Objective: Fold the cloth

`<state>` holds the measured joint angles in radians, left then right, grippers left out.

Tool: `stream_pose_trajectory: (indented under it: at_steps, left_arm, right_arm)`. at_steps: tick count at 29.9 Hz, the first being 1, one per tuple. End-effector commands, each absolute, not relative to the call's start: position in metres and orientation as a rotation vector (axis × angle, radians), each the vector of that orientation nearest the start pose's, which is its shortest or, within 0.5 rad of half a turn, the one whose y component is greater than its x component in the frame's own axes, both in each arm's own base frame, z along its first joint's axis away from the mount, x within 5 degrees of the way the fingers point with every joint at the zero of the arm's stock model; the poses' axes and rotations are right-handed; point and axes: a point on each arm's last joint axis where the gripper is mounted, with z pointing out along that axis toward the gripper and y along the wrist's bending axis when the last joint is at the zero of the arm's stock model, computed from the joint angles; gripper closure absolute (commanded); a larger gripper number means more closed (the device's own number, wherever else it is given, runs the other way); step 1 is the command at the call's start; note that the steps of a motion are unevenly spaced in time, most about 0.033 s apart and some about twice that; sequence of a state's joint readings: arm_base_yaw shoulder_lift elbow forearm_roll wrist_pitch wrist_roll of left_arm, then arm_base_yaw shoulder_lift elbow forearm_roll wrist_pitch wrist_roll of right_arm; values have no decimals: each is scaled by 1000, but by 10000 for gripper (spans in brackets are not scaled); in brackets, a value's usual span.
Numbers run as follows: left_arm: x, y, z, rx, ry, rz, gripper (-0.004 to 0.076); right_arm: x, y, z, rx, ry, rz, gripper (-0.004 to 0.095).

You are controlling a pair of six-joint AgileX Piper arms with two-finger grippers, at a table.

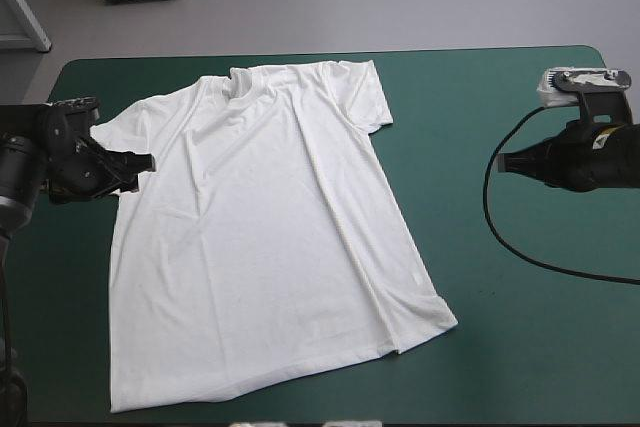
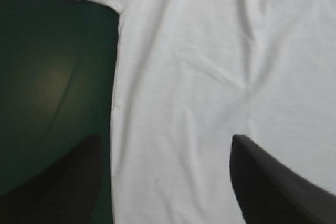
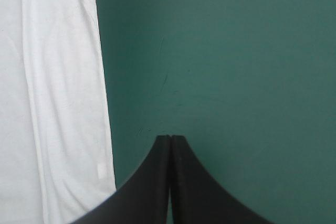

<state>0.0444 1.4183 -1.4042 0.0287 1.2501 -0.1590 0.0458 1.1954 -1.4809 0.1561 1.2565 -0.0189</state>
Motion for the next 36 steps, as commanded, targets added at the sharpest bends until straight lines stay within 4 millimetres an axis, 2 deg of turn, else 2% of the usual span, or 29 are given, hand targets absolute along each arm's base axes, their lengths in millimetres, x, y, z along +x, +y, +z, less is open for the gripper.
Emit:
stream_pose_trajectory:
  at_steps: [1, 7, 9, 15, 20, 24, 28, 32, 36]
  left_arm:
    - [280, 31, 367, -314, 2751, -19, 220]
    - [308, 43, 340, -356, 2764, 98, 225]
    - [317, 47, 328, -362, 2794, 144, 244]
    - [339, 49, 293, -374, 2871, 129, 316]
    - [352, 50, 272, -375, 2907, 125, 329]
    - [360, 51, 263, -374, 2880, 108, 330]
    - [367, 58, 249, -405, 2894, 100, 340]
    - [371, 67, 233, -486, 2916, 20, 340]
    - [376, 68, 221, -418, 2945, 22, 349]
  right_arm:
    - [210, 23, 457, -98, 2362, 207, 912]
    - [218, 24, 452, -97, 2382, 216, 912]
    - [221, 25, 449, -97, 2402, 223, 912]
    - [227, 26, 444, -102, 2427, 242, 912]
    - [230, 26, 443, -119, 2427, 230, 912]
    - [229, 26, 443, -122, 2429, 229, 912]
    - [232, 26, 440, -122, 2445, 230, 912]
    - [234, 26, 438, -123, 2457, 231, 912]
    - [235, 26, 438, -122, 2459, 228, 912]
